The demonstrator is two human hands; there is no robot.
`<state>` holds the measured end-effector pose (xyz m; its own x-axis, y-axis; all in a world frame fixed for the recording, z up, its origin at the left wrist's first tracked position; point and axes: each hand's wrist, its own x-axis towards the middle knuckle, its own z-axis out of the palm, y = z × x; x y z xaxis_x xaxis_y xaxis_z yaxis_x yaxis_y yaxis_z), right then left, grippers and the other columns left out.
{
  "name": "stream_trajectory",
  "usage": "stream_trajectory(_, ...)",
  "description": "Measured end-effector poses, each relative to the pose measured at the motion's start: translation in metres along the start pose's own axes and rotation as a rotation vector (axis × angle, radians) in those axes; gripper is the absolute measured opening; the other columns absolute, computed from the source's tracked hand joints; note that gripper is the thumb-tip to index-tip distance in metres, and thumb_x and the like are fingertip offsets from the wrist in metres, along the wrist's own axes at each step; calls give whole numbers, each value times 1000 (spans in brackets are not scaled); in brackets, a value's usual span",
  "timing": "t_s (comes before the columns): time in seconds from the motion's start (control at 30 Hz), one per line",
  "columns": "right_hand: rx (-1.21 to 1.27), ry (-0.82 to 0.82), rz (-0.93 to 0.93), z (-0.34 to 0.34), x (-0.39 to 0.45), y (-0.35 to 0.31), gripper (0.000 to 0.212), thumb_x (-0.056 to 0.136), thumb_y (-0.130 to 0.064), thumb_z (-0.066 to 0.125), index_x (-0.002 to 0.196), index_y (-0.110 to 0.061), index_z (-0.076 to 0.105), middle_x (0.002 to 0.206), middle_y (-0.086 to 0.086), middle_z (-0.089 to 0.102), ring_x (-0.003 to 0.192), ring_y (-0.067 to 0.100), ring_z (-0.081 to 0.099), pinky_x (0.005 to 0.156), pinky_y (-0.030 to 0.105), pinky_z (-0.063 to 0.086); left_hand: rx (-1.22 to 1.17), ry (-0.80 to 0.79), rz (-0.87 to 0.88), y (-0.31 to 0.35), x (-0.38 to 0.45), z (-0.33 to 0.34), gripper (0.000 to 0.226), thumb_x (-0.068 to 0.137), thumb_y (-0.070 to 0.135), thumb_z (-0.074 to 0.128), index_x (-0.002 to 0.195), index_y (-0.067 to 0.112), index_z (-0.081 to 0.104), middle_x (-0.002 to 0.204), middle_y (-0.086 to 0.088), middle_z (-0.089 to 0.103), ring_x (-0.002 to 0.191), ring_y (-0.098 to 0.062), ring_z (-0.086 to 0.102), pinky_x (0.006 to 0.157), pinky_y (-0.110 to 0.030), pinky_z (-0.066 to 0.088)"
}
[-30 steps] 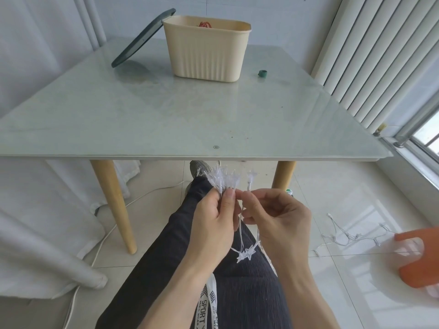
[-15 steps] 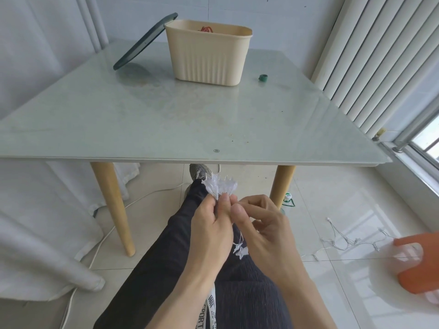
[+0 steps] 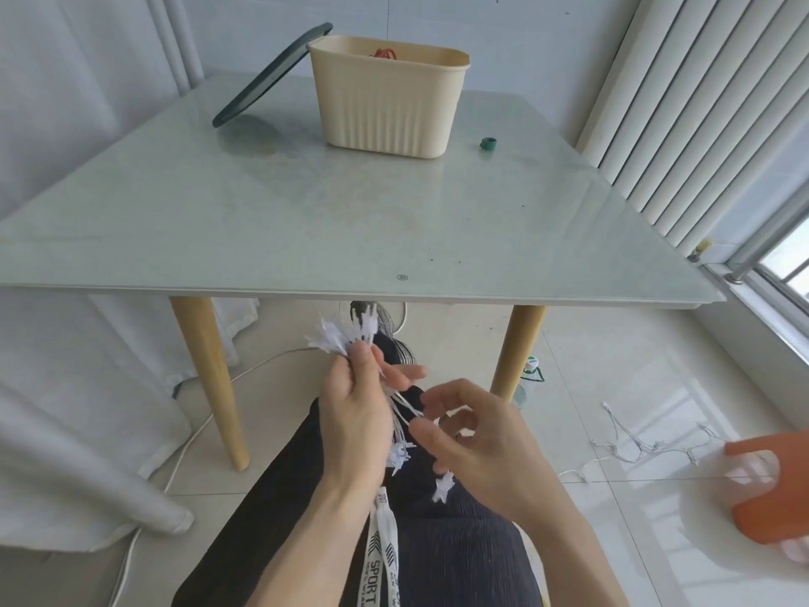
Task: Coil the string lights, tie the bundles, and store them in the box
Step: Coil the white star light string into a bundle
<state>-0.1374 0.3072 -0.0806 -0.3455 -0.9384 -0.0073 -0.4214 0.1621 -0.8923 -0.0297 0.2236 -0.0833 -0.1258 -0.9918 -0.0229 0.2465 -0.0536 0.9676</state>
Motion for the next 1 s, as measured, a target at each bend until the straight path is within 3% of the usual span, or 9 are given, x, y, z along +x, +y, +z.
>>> stream_trajectory(0.1, -298, -91, -41, -3, 2, 15, 13, 84, -38, 74, 73, -32, 69, 81, -11, 67, 76, 3, 63, 68, 16, 49, -103, -3, 18, 8, 3, -2, 44, 110, 23, 27, 73, 8, 46, 48, 3, 54, 56, -27, 69, 84, -49, 54)
stream_trajectory(0.27, -239, -62, 7, -8, 6, 38, 28, 86, -50, 68, 72, -25, 64, 68, -10, 66, 65, 1, 59, 62, 16, 44, -357, -67, -46, 10, 11, -10, 32, 109, 26, 30, 81, 15, 42, 58, 4, 35, 39, -13, 31, 46, -27, 31)
stream_trajectory(0.37, -119, -138, 50, -13, 6, 49, 46, 79, -73, 63, 73, -27, 63, 62, -9, 61, 57, 4, 51, 57, 21, 42, -398, -124, -87, 12, 14, -12, 32, 109, 27, 31, 82, 16, 45, 58, 5, 31, 43, -9, 21, 46, -25, 17)
stream_trajectory(0.53, -148, -33, 114, -34, 6, 67, 65, 76, -83, 44, 65, -23, 67, 56, -11, 52, 54, 4, 45, 56, 19, 35, -332, -109, -138, 12, 24, -23, 25, 107, 22, 39, 90, 13, 55, 61, 5, 33, 47, -9, 24, 46, -23, 20)
stream_trajectory(0.63, -178, 62, 125, -49, 5, 82, 53, 79, -71, 64, 66, -20, 69, 73, -13, 66, 73, 1, 61, 70, 19, 42, -328, -96, -174, 6, 27, -25, 24, 107, 18, 39, 89, 12, 54, 62, 4, 32, 49, -10, 26, 48, -24, 19)
stream_trajectory(0.7, -201, 104, 106, -53, 5, 90, 30, 76, -48, 79, 65, -22, 70, 94, -17, 69, 90, -1, 65, 78, 17, 45, -388, -95, -220, 2, 27, -24, 27, 107, 16, 37, 83, 14, 49, 61, 3, 34, 48, -10, 28, 48, -24, 20)
stream_trajectory(0.77, -190, 178, 95, -55, 4, 95, 18, 75, -27, 86, 64, -23, 72, 104, -16, 70, 89, 0, 67, 78, 16, 50, -471, -94, -243, 1, 29, -26, 28, 107, 15, 35, 81, 15, 47, 59, 3, 36, 46, -11, 31, 46, -22, 24)
stream_trajectory(0.9, 24, 478, 85, -54, 2, 99, 16, 74, -6, 86, 74, -19, 77, 105, -10, 73, 76, 5, 74, 69, 7, 52, -516, -42, -223, -2, 35, -33, 30, 107, 16, 33, 80, 15, 47, 57, 3, 34, 44, -13, 34, 43, -22, 33)
stream_trajectory(1.0, 88, 653, -20, -46, 1, 98, 22, 74, -4, 84, 80, -23, 77, 119, -7, 71, 93, 0, 72, 82, 9, 53, -511, -21, -229, -8, 37, -35, 31, 108, 15, 33, 79, 15, 47, 56, 4, 32, 42, -12, 32, 42, -21, 31)
